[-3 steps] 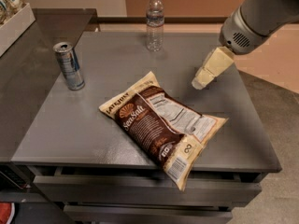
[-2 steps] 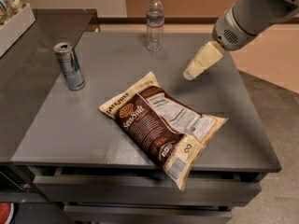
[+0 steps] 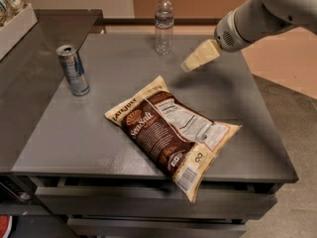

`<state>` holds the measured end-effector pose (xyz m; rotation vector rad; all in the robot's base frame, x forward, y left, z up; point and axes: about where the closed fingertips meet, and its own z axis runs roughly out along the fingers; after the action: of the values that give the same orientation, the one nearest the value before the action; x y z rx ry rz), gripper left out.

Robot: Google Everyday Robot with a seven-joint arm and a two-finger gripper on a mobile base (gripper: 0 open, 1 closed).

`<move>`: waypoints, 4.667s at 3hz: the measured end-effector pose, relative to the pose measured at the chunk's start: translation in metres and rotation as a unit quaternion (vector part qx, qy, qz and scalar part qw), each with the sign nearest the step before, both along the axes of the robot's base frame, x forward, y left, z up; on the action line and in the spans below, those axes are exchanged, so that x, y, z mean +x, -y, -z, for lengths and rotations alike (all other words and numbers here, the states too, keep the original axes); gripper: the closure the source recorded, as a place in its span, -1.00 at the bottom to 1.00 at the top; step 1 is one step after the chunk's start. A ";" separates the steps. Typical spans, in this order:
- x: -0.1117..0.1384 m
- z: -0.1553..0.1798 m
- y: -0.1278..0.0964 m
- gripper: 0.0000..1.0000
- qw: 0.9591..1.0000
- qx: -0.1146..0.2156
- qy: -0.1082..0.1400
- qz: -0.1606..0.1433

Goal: Knock water bottle over

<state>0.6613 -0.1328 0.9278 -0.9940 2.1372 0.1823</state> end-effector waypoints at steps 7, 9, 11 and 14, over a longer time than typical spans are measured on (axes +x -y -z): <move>0.114 -0.001 -0.065 -1.00 0.979 0.181 0.074 0.063; 0.139 -0.004 -0.083 -1.00 0.974 0.185 0.118 0.062; 0.168 -0.009 -0.089 -1.00 0.968 0.177 0.163 0.068; 0.187 -0.026 -0.112 -1.00 0.963 0.201 0.169 0.064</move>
Offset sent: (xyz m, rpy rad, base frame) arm 0.0778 0.0256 0.0082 0.2178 -0.1707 -0.0954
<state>0.8482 -0.0205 0.9538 -0.5992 1.7505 0.3414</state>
